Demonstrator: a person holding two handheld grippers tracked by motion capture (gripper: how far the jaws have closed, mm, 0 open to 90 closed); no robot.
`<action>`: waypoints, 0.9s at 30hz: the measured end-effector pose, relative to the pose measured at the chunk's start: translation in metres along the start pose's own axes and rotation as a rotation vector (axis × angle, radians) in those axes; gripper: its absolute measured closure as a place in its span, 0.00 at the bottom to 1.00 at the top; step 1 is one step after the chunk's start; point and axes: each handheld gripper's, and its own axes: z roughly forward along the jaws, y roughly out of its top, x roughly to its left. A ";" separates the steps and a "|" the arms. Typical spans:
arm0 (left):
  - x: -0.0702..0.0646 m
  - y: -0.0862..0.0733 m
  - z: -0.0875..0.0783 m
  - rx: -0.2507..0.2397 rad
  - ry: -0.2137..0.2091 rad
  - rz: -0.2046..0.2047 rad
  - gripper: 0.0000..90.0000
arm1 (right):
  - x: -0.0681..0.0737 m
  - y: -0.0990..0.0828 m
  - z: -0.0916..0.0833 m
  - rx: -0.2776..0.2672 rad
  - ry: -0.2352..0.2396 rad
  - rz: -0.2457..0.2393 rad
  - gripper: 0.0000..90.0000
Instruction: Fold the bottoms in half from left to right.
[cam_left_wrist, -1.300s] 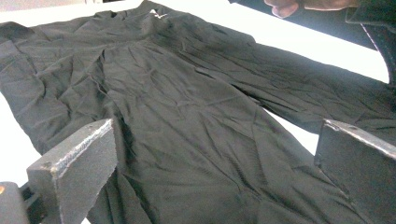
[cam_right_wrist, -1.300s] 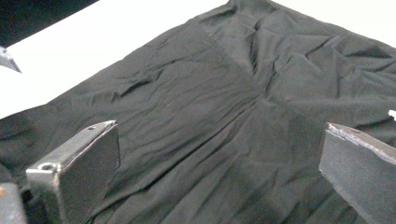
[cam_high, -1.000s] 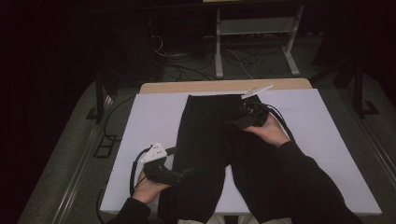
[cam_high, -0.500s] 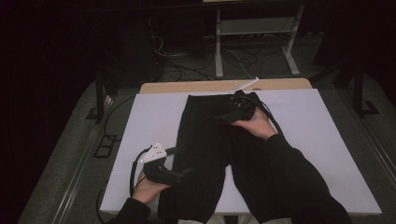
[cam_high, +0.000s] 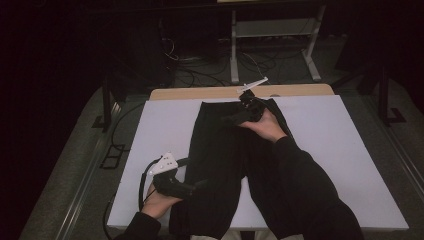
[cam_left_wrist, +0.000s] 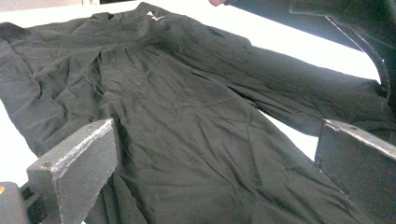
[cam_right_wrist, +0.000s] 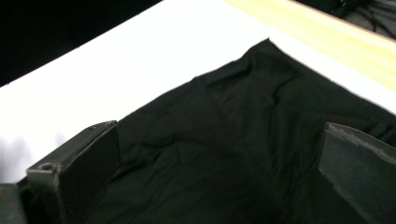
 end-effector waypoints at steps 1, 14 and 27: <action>0.000 0.000 0.000 0.000 -0.001 -0.002 0.00 | 0.000 0.003 0.004 -0.018 -0.005 -0.002 0.00; 0.000 0.000 -0.001 -0.005 -0.009 -0.003 0.00 | 0.002 0.018 0.032 -0.029 -0.036 0.005 0.00; 0.000 0.000 -0.001 -0.007 -0.012 -0.002 0.00 | -0.003 0.023 0.057 -0.035 -0.073 0.005 0.04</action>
